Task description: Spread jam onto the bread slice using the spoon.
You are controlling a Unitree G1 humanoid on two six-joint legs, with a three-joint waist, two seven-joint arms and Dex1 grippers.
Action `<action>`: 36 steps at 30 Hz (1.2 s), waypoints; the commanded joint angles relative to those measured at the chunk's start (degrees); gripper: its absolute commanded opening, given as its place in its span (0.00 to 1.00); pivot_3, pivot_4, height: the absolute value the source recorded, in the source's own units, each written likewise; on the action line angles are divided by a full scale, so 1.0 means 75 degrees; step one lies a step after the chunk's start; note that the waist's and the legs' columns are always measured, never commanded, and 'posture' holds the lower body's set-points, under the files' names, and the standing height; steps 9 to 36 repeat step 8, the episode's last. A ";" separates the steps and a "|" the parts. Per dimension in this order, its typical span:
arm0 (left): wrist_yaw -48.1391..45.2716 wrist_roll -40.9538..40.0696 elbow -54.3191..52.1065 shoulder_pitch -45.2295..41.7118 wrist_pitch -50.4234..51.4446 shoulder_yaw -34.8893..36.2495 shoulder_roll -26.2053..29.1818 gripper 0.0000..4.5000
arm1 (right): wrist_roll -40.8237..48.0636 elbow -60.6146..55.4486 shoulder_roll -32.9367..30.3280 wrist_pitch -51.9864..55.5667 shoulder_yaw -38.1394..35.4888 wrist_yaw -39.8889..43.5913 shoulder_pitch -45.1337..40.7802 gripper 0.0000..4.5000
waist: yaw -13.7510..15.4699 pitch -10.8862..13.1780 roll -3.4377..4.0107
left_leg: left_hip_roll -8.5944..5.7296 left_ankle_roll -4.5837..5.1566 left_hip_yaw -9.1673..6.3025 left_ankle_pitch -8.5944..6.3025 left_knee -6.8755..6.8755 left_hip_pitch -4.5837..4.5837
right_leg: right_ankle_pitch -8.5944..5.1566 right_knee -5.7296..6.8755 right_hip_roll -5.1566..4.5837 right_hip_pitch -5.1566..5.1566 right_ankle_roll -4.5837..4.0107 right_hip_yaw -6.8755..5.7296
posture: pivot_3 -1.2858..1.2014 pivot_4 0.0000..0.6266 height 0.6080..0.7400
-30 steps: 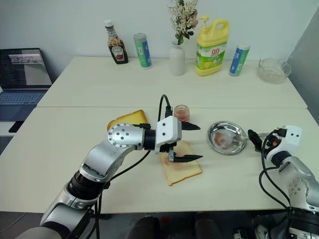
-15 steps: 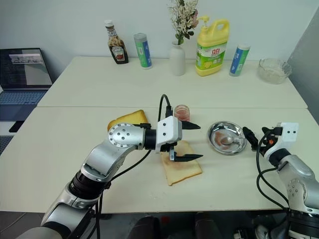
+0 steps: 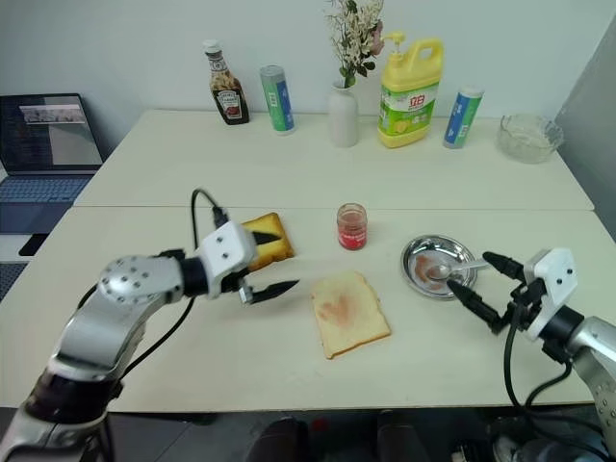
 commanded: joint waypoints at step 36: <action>-0.0133 -0.0713 -0.0580 0.1906 -0.0316 0.1165 0.0164 1.00 | -0.0112 -0.0179 -0.0763 -0.0196 -0.0157 0.1393 0.0438 0.99 | 0.0026 0.0008 -0.0023 | -0.0003 -0.0001 -0.0002 0.0000 0.0007 0.0095 | -0.0030 -0.0011 -0.0012 0.0105 0.0015 -0.0007 | 0.52 0.24 1.00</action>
